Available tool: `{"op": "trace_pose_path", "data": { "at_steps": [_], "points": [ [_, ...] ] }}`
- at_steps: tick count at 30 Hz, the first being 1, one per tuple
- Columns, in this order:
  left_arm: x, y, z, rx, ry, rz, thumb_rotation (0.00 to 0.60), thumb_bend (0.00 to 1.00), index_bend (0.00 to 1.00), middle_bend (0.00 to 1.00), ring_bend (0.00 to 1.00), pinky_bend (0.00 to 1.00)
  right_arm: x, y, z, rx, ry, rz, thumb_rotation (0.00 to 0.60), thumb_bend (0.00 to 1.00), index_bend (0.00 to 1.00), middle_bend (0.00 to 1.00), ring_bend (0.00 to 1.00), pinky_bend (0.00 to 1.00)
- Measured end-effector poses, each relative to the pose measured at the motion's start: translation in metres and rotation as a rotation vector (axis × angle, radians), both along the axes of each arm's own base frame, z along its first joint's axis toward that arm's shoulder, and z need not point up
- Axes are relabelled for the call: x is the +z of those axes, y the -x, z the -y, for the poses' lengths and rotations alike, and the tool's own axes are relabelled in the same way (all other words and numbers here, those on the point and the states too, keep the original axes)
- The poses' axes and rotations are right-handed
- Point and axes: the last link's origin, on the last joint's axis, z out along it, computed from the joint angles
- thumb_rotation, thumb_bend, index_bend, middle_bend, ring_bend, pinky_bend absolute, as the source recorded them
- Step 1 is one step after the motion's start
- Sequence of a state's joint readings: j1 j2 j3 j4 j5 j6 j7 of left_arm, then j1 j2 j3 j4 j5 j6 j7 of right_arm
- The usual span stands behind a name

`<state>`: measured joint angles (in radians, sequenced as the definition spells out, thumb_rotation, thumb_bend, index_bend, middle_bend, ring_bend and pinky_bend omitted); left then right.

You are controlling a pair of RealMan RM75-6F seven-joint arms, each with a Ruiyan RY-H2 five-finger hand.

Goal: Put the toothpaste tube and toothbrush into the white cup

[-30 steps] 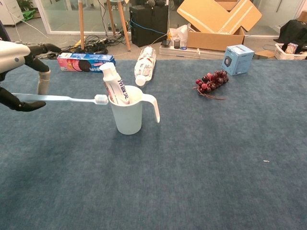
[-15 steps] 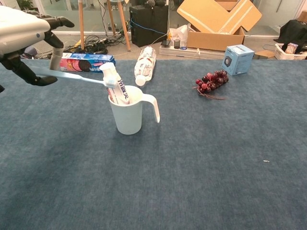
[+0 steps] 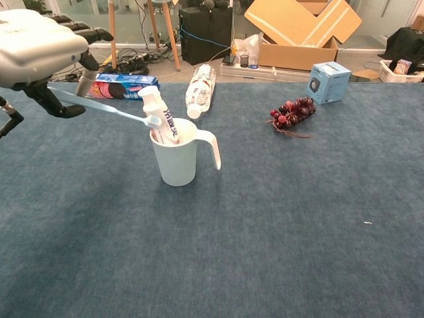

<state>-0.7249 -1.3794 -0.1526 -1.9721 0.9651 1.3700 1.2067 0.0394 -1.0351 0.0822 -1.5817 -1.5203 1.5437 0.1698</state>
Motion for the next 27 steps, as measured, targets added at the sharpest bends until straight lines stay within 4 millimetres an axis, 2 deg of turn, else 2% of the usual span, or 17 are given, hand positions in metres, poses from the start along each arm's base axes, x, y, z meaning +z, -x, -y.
{"op": "trace_pose_path", "data": {
  "at_steps": [12,27],
  "points": [
    [-0.009,-0.009,0.003,-0.074,-0.023,-0.082,0.6,0.38,0.6,0.0,0.0,0.0,0.0,0.0,0.0,0.002,0.001,0.002,0.6,0.0,0.07,0.05,0.03,0.42],
    [-0.02,-0.016,-0.002,-0.102,-0.056,-0.215,0.6,0.38,0.61,0.0,0.0,0.0,0.003,0.0,-0.001,0.005,0.004,0.009,0.6,0.0,0.07,0.05,0.03,0.42]
  ]
}}
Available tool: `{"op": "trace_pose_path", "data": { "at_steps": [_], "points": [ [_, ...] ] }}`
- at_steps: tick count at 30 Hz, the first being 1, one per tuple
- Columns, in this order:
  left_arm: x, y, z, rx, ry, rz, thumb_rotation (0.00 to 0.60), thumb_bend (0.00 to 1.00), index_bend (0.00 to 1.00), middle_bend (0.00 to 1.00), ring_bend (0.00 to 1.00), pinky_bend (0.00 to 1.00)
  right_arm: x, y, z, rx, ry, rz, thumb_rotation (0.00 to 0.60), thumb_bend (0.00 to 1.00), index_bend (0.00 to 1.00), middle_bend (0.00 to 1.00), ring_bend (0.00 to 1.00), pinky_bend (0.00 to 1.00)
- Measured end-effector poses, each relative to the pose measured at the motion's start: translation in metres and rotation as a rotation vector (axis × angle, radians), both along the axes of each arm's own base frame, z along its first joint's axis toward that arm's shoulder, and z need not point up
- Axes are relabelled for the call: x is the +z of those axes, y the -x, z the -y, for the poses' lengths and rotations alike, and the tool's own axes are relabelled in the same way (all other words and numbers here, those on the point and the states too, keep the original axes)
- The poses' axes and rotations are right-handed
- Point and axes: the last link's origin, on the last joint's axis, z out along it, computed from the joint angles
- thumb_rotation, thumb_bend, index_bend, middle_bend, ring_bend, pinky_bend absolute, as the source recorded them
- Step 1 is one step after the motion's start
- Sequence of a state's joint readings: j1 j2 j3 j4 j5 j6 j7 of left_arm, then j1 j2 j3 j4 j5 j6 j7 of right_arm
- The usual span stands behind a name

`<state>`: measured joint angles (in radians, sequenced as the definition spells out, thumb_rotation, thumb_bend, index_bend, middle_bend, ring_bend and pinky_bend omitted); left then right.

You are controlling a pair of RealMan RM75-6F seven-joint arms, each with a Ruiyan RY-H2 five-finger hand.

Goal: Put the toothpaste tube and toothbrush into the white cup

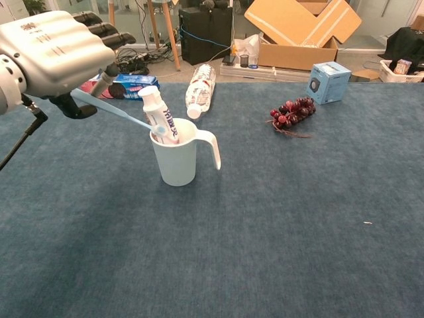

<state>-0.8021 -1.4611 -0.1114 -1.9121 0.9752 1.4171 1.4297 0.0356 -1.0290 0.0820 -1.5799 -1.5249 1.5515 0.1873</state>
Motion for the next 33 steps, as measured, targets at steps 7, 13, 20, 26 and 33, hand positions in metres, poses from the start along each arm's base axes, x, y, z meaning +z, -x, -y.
{"op": "trace_pose_path", "data": {
  "at_steps": [7,13,20,26,33],
  "points": [
    [-0.004,-0.003,0.002,-0.012,0.011,-0.034,0.6,0.38,0.61,0.0,0.0,0.0,0.0,0.0,0.0,-0.001,-0.003,0.001,0.6,0.0,0.07,0.05,0.03,0.42],
    [-0.008,-0.007,0.005,-0.038,0.015,-0.055,0.6,0.38,0.61,0.0,0.0,0.0,0.0,0.0,0.0,0.0,-0.003,0.0,0.6,0.0,0.07,0.05,0.03,0.42],
    [-0.011,-0.015,0.005,-0.064,0.015,-0.072,0.6,0.38,0.6,0.0,0.0,0.0,0.0,0.0,0.0,0.001,-0.005,0.0,0.6,0.0,0.07,0.05,0.03,0.42],
    [-0.015,-0.021,0.006,-0.082,0.017,-0.095,0.6,0.38,0.59,0.0,0.0,0.0,0.0,-0.001,0.0,0.004,-0.006,0.001,0.6,0.0,0.07,0.05,0.03,0.42],
    [-0.021,-0.022,0.006,-0.084,0.021,-0.139,0.6,0.38,0.55,0.0,0.0,0.0,0.0,-0.001,-0.001,0.004,-0.006,0.002,0.6,0.0,0.07,0.05,0.03,0.42]
  ]
}}
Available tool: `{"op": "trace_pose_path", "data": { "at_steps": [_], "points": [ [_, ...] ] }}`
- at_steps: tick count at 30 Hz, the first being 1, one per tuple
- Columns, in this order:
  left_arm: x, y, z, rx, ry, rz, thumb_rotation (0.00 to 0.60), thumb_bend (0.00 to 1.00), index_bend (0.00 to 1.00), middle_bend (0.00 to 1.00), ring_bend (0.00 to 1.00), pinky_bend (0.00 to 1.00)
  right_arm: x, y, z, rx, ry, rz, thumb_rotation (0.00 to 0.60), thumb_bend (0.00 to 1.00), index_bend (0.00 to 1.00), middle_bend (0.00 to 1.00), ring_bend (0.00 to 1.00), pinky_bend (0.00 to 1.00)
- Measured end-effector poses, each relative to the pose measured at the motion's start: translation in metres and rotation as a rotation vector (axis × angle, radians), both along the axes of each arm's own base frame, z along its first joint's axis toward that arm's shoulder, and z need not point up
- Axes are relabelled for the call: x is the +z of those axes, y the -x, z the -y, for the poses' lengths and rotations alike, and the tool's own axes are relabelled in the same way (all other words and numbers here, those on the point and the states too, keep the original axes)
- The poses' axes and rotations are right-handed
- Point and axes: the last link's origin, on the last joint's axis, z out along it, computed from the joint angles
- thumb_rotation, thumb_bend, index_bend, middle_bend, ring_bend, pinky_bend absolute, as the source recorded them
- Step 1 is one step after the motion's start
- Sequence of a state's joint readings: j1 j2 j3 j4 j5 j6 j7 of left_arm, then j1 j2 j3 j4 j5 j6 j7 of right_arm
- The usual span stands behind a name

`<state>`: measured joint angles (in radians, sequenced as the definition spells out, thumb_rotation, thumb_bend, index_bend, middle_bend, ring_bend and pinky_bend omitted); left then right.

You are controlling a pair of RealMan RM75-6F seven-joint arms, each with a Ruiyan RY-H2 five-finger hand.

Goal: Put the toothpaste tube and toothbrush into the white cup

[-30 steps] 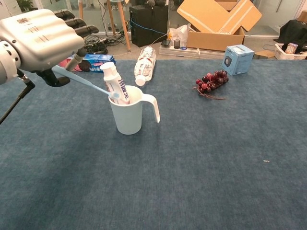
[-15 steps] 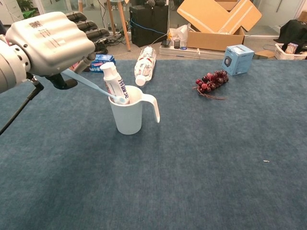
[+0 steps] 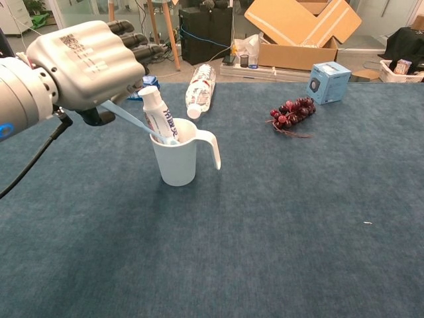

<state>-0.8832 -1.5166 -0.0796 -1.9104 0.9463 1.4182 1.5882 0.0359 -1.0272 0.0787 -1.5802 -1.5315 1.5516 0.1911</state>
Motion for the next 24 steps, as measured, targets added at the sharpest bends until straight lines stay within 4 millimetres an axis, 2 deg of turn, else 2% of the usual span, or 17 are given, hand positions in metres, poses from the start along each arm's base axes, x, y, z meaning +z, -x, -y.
{"op": "trace_pose_path", "data": {
  "at_steps": [15,24],
  "points": [
    [-0.004,-0.008,-0.003,-0.016,-0.008,-0.006,0.6,0.38,0.51,0.0,0.0,0.0,-0.001,0.0,0.0,-0.003,-0.005,-0.001,0.6,0.0,0.07,0.05,0.03,0.42],
    [-0.009,-0.012,0.001,-0.035,0.008,-0.003,0.6,0.38,0.42,0.0,0.0,0.0,-0.001,0.0,0.0,-0.002,-0.005,-0.001,0.6,0.0,0.07,0.05,0.03,0.42]
  ]
}}
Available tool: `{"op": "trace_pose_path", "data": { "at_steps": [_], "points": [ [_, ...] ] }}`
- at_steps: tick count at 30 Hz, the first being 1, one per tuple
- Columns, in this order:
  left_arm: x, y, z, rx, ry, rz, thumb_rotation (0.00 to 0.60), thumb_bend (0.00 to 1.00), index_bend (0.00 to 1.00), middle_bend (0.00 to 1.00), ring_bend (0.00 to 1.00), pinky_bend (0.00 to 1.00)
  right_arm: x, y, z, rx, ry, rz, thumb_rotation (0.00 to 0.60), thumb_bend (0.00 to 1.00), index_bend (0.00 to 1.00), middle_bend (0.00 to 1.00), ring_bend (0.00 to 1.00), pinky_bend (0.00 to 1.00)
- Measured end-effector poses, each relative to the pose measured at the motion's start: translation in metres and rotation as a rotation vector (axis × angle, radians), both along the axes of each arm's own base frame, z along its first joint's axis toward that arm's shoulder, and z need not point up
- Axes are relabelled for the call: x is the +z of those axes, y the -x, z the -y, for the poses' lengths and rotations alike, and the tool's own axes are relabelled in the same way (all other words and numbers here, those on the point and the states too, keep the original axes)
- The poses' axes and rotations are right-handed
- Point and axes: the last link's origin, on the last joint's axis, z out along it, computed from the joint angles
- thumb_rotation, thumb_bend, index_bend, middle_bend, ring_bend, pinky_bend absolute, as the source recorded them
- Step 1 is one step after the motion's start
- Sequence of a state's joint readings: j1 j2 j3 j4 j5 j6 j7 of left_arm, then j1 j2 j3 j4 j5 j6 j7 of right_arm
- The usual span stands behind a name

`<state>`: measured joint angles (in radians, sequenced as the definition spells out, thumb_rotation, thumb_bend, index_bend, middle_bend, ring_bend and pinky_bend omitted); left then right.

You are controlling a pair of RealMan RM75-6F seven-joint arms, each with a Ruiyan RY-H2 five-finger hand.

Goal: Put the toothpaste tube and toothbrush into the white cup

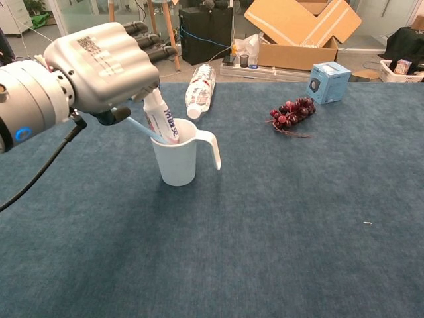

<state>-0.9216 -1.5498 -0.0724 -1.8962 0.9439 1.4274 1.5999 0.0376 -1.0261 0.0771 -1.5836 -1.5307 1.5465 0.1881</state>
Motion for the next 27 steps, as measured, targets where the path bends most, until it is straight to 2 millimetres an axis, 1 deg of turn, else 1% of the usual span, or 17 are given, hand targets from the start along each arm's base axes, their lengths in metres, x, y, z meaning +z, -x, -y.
{"op": "trace_pose_path", "data": {
  "at_steps": [4,13,19,22,24,27],
  "points": [
    [-0.001,-0.001,0.002,-0.014,0.002,0.0,0.6,0.38,0.38,0.0,0.0,0.0,0.001,0.0,0.0,0.001,0.001,0.001,0.6,0.0,0.07,0.05,0.03,0.42],
    [0.0,-0.004,0.007,-0.032,0.008,0.014,0.6,0.38,0.38,0.0,0.0,0.0,0.0,0.0,0.0,-0.001,-0.002,0.002,0.6,0.0,0.07,0.05,0.03,0.42],
    [0.008,-0.004,0.011,-0.029,0.0,0.042,0.6,0.38,0.38,0.0,0.0,0.0,0.0,0.0,0.0,0.0,-0.002,0.001,0.6,0.0,0.07,0.05,0.03,0.42],
    [0.016,-0.002,0.013,-0.016,-0.009,0.077,0.6,0.38,0.37,0.0,0.0,0.0,0.0,0.0,0.0,0.002,0.0,0.002,0.6,0.0,0.07,0.05,0.03,0.42],
    [0.024,0.002,0.015,0.002,-0.019,0.111,0.6,0.38,0.34,0.0,0.0,0.0,0.001,0.0,0.0,0.002,0.001,0.002,0.6,0.0,0.07,0.05,0.03,0.42],
    [0.036,0.01,0.019,0.04,-0.03,0.17,0.6,0.38,0.24,0.0,0.0,0.0,0.0,0.0,0.0,0.002,0.0,0.0,0.6,0.0,0.07,0.05,0.03,0.42]
  ]
}}
